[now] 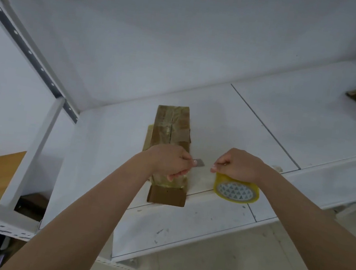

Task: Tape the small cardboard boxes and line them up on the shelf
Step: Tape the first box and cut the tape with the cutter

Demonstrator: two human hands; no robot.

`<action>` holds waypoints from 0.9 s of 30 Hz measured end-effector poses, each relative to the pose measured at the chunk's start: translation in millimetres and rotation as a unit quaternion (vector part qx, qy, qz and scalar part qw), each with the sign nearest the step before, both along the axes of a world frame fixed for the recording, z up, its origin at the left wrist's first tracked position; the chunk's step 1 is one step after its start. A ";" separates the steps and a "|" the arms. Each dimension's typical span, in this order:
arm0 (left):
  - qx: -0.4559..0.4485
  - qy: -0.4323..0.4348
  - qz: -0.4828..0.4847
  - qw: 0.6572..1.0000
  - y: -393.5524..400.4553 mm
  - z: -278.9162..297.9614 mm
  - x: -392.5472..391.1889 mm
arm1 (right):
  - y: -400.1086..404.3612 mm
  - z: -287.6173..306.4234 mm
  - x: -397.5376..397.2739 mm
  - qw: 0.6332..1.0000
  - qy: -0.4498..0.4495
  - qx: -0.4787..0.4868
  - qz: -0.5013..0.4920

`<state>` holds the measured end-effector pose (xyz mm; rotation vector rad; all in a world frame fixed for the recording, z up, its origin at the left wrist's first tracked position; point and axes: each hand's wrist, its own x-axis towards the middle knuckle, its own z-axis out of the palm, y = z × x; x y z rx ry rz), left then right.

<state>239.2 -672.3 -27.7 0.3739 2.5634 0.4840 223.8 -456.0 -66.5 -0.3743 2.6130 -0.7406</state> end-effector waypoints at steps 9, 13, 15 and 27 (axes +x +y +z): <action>-0.268 0.060 -0.052 0.960 38.5 1.4 -11.5 | 1.3 0.4 17.5 0.997 0.005 -0.028 -0.065; -0.167 0.029 -0.044 0.984 22.4 1.1 -12.8 | 13.1 3.1 22.8 0.995 -0.019 -0.050 -0.088; -0.005 -0.031 0.032 0.999 9.2 3.7 -8.5 | 19.6 4.2 24.5 0.994 -0.016 -0.049 -0.099; -0.188 0.105 0.068 0.974 25.5 -15.3 -7.7 | 17.0 13.4 21.7 0.984 0.062 -0.091 -0.137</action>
